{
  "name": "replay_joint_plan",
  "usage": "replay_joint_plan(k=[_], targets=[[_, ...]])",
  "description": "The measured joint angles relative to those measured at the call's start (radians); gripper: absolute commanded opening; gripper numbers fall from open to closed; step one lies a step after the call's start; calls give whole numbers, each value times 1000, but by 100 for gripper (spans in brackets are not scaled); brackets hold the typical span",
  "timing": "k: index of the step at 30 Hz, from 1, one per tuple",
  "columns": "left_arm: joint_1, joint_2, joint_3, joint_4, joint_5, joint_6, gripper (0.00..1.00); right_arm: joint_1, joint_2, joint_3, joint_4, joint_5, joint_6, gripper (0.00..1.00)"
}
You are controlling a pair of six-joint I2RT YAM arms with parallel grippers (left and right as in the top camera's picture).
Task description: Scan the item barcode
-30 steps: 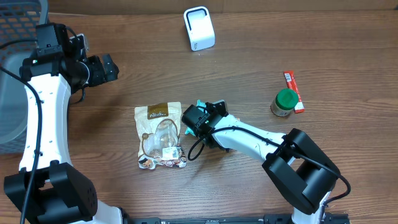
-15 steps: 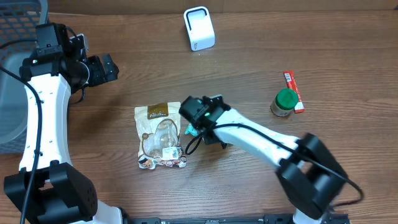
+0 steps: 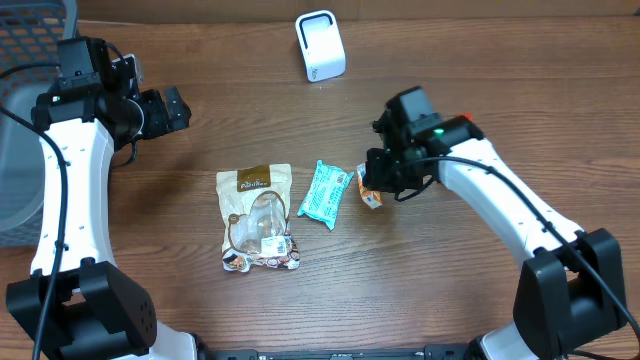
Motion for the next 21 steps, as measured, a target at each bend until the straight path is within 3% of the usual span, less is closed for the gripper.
replay_joint_plan(k=[5,11,21], targets=[[0,0,0,0,0,0,100,-76,0,-145,167,-196,-68,4],[0,0,0,0,0,0,100,-100,0,-294,348,-288,-93,4],[0,0,0,0,0,0,100,-100,0,-330,390,-285,-104,8]])
